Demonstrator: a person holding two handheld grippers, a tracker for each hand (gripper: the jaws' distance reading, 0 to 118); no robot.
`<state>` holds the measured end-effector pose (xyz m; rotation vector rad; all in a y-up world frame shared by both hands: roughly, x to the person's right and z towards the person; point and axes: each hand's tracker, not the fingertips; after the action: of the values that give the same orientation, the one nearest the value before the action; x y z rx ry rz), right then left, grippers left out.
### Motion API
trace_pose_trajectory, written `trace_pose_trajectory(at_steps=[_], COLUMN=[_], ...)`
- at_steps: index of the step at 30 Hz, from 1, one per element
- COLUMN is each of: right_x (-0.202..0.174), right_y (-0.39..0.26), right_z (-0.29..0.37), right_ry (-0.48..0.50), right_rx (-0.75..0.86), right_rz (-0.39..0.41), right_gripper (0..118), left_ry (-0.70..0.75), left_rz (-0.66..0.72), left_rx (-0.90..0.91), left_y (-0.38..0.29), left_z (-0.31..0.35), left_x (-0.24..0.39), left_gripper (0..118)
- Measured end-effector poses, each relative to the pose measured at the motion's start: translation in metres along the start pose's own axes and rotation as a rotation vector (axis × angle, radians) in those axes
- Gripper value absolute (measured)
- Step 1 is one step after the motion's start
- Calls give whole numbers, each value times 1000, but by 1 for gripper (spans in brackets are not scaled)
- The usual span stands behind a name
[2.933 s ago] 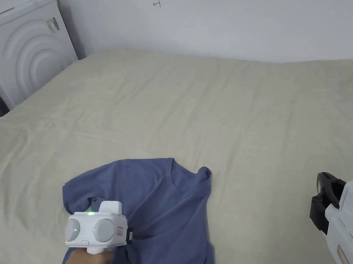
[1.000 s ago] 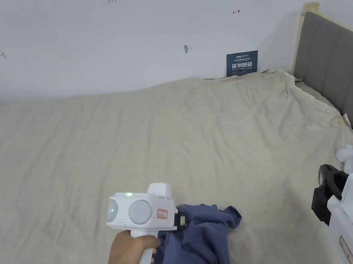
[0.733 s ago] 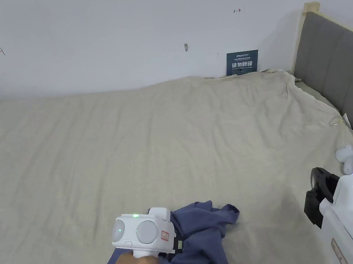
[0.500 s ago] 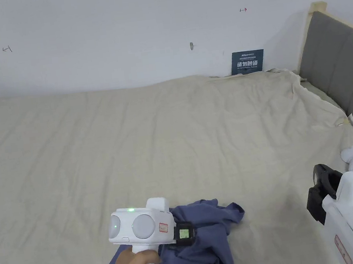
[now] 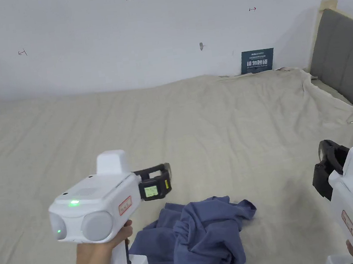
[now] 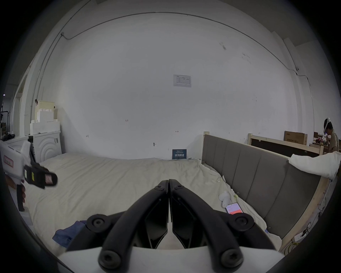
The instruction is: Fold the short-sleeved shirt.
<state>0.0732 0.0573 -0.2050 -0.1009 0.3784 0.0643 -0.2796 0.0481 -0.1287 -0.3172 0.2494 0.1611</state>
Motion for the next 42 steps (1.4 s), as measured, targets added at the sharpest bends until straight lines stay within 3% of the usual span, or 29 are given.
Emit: trace_pose_trajectory(at_steps=[6,9,13,15,29,42], right_x=[2,0,0,-1,-12,-8], right_y=[0,1,1,1,4,-11], right_z=[-2,-2,-3,-3,0,-11], right_ry=[1,3,5,7,14,16], right_rx=[17,22,28,30,23,-20], right_rz=[1,1,0,-1,2,-6], right_gripper=[0,0,0,0,0,0], left_ry=[253,290,304,300,289,221], left_rz=[-181,-208,-192,-165,-135,25], left_rx=[199,232,237,236,188,-359], left_y=[-5,-13,-21,-25,-26,-78], left_z=[23,30,32,32,29,-15], left_x=[-15,-23,-34,-40,-46,-64], left_gripper=[105,79,9,0,0,0])
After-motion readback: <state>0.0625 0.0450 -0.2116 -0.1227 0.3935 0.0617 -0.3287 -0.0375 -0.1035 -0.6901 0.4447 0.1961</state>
